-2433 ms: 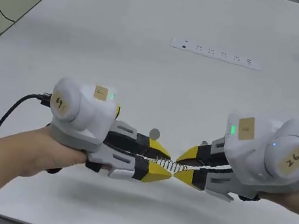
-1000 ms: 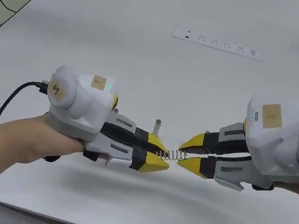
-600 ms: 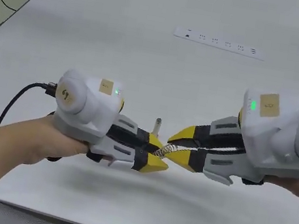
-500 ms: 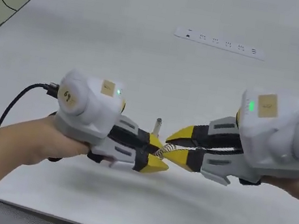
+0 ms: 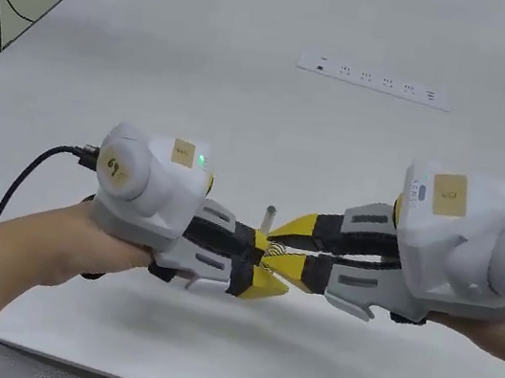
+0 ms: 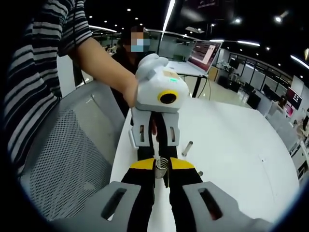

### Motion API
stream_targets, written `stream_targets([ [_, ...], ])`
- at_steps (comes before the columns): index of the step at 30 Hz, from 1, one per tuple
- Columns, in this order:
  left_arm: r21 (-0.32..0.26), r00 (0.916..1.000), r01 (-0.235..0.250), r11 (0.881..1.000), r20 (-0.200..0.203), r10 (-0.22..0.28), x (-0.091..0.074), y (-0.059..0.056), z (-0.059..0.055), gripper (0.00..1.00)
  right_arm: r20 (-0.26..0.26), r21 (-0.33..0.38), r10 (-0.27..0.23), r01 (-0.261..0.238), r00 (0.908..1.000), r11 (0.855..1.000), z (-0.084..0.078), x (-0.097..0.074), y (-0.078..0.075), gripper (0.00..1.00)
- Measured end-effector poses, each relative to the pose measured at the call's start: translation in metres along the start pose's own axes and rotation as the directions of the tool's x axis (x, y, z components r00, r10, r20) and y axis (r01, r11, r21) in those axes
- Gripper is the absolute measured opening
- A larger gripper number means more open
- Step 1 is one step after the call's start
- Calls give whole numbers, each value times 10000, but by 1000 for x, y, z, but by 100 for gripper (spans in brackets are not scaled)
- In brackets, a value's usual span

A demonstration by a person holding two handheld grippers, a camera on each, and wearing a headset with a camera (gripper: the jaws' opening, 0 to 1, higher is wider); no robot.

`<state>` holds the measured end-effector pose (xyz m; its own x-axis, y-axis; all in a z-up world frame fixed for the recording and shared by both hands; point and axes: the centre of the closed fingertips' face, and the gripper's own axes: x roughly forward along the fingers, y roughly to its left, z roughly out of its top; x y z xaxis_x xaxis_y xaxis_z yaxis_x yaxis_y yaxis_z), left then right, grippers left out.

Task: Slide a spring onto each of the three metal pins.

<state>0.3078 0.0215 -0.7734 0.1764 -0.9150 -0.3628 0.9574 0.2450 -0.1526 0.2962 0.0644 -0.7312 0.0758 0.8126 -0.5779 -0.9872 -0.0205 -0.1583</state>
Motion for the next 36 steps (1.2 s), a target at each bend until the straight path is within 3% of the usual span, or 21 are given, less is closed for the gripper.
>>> stream_targets([
  [9,-119,9998,-47,9999,210,50,-2,2,3,6,-144,103,100,-99,9998,9999,2,0,-3,7],
  [15,-174,9996,-193,9997,199,197,-2,5,4,12,-371,-18,196,-197,9991,9998,-1,1,0,7],
  [21,-59,9990,-437,9990,-100,436,-4,7,-1,18,-670,-97,174,-181,9976,9998,-6,3,-1,7],
  [29,-174,9972,-739,9971,-84,738,-17,10,-1,24,-944,-146,206,-221,9953,9996,-13,5,1,7],
  [36,-325,9958,-879,9956,-274,870,-28,9,-8,29,-1034,-121,159,-172,9945,9998,-17,5,-1,7],
])
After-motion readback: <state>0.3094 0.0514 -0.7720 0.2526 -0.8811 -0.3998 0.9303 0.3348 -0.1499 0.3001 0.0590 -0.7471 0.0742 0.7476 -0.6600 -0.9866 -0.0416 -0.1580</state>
